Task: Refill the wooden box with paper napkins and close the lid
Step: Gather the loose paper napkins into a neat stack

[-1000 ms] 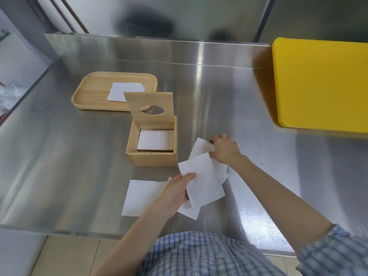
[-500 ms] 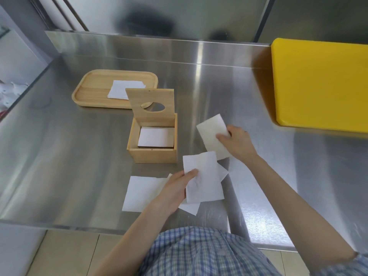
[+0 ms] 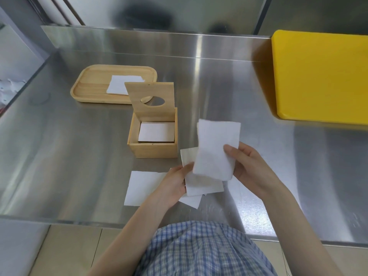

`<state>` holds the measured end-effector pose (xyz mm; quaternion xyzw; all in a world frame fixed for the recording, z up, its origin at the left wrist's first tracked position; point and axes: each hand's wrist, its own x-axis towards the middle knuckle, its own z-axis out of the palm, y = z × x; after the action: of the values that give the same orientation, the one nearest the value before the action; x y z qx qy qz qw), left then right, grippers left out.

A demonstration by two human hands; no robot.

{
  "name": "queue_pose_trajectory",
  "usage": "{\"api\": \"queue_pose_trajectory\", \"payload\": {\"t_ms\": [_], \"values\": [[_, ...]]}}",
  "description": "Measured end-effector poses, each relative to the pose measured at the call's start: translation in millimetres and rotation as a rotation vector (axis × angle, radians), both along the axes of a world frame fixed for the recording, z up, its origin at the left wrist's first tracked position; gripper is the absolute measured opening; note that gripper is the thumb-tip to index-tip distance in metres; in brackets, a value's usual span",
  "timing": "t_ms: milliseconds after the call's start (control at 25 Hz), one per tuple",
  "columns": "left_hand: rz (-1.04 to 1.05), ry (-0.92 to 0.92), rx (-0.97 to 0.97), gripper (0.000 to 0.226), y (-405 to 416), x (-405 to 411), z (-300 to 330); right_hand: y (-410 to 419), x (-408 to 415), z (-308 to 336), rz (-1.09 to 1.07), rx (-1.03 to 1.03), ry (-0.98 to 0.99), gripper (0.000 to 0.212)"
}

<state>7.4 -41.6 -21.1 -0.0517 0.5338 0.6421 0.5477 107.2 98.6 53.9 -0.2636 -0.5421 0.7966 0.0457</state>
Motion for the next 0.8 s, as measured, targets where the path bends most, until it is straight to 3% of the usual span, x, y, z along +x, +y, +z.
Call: {"api": "queue_pose_trajectory", "payload": {"t_ms": [80,160,400,800], "values": [[0.028,-0.006,-0.008,0.021,-0.7,0.7,1.1,2.2,3.3,1.7,0.001,-0.126,0.102,0.023],[0.016,-0.012,0.006,0.023,-0.6,0.5,1.8,1.4,4.1,-6.0,0.044,-0.123,0.056,0.025],[-0.04,0.092,-0.023,0.028,4.0,2.3,10.9,-11.9,-8.3,-44.4,0.075,0.302,-0.339,0.024],[0.03,-0.016,-0.04,0.035,-0.4,1.7,16.4,-20.6,-14.5,-51.4,0.037,0.53,-0.416,0.026]]}}
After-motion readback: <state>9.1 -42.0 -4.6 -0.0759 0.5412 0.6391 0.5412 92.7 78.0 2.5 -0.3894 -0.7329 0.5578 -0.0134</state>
